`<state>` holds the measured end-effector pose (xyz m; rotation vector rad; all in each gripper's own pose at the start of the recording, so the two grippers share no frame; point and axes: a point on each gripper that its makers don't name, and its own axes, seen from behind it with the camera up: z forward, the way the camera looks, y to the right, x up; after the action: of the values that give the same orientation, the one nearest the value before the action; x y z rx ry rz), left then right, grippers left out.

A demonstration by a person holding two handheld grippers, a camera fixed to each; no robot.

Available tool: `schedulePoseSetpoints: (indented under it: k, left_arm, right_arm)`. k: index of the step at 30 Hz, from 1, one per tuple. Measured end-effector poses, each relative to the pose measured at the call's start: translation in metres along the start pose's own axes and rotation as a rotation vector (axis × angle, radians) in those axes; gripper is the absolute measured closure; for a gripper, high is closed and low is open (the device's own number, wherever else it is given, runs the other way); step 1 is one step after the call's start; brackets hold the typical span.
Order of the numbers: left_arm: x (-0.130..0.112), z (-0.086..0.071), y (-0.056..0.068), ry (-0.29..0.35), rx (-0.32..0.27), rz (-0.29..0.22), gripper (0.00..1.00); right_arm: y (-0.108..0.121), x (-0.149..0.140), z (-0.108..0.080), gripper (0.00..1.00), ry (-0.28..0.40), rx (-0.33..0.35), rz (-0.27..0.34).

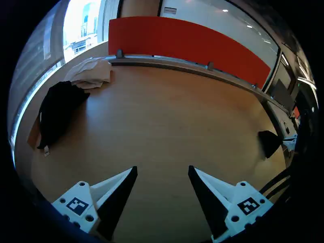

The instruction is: Fold towel

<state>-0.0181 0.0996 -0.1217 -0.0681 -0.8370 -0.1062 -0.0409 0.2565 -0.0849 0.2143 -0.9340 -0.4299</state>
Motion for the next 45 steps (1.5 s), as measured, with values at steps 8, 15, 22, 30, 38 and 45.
schedulePoseSetpoints:
  k: [8,15,22,30,38,45]
  left_arm:
    - [-0.001,-0.001,-0.002,-0.001,0.006,0.000,0.07]
    - [-0.001,-0.001,-0.003,-0.002,0.008,0.002,0.07]
    - [-0.001,-0.001,-0.004,-0.004,0.011,0.002,0.06]
    - [0.000,0.000,-0.004,-0.006,0.013,0.005,0.06]
    - [-0.002,0.002,-0.002,-0.011,0.009,0.009,0.07]
    - [-0.002,0.003,-0.003,-0.010,0.008,0.005,0.07]
  right_arm:
    - [-0.003,-0.027,0.010,0.94,-0.052,-0.011,0.032]
    - [-0.004,-0.046,0.018,0.94,-0.101,-0.021,0.044]
    - [-0.010,-0.063,0.024,0.94,-0.142,-0.021,0.048]
    - [-0.010,-0.067,0.029,0.94,-0.153,-0.032,0.054]
    - [-0.005,-0.068,0.028,0.91,-0.157,-0.051,0.058]
    - [-0.003,-0.070,0.026,0.69,-0.160,-0.072,0.063]
